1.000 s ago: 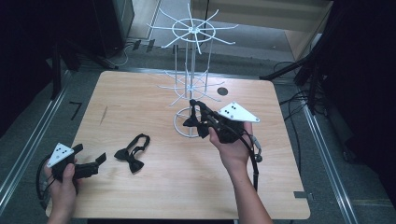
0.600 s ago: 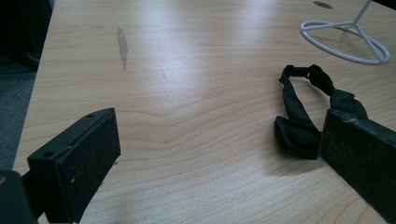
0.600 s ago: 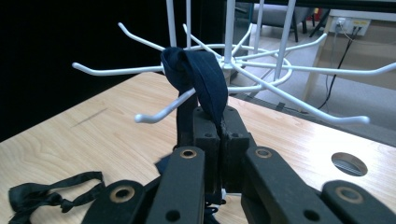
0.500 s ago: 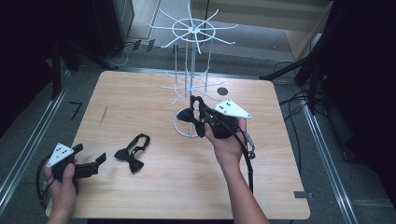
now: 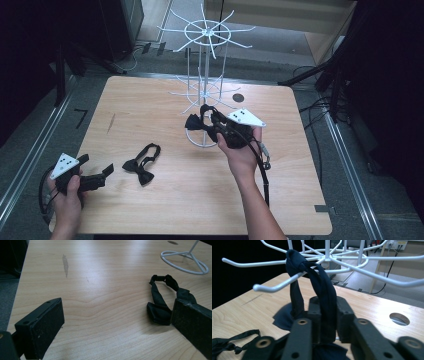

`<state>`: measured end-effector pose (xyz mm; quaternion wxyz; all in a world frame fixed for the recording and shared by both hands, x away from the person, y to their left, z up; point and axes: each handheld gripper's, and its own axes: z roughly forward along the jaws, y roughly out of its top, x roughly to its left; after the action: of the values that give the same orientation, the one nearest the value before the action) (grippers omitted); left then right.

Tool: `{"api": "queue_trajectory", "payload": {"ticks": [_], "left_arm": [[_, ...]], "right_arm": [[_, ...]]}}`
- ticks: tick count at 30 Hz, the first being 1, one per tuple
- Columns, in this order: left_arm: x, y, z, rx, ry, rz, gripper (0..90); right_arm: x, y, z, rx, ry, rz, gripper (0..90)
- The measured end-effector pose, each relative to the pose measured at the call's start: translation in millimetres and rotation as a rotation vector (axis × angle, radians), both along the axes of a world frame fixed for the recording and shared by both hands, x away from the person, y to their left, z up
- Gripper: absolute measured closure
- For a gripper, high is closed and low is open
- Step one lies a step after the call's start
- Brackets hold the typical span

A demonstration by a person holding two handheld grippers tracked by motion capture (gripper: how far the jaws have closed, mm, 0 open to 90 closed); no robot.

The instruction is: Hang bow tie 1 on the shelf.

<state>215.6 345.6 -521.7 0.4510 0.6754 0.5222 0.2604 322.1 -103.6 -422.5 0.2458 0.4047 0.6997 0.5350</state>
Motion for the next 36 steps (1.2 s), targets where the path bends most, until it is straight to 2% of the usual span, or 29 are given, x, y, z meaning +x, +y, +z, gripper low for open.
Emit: {"api": "queue_trajectory", "payload": {"ticks": [4,8,14,25,31,36], "left_arm": [[0.0,0.0,0.0,0.000,0.000,0.000,0.0],[0.0,0.0,0.0,0.000,0.000,0.000,0.0],[-0.1,-0.4,0.0,0.001,-0.001,0.003,0.0],[-0.4,-0.6,0.1,0.003,0.002,0.000,0.0],[-0.6,-0.8,0.1,0.003,0.002,0.001,0.0],[-0.8,-0.8,0.2,0.003,0.004,-0.001,0.0]], "right_arm": [[-2.9,-0.5,-4.8,-0.003,-0.002,0.010,57.2],[-6.5,-2.5,-7.4,0.006,0.052,0.022,41.3],[-15.9,-10.5,-11.4,0.015,0.056,0.013,31.0],[-39.6,-25.0,-14.8,0.010,0.035,0.008,30.8],[-51.7,-31.4,-15.0,0.030,0.025,0.008,30.7],[-58.3,-30.9,-22.6,0.001,0.032,0.020,30.7]]}}
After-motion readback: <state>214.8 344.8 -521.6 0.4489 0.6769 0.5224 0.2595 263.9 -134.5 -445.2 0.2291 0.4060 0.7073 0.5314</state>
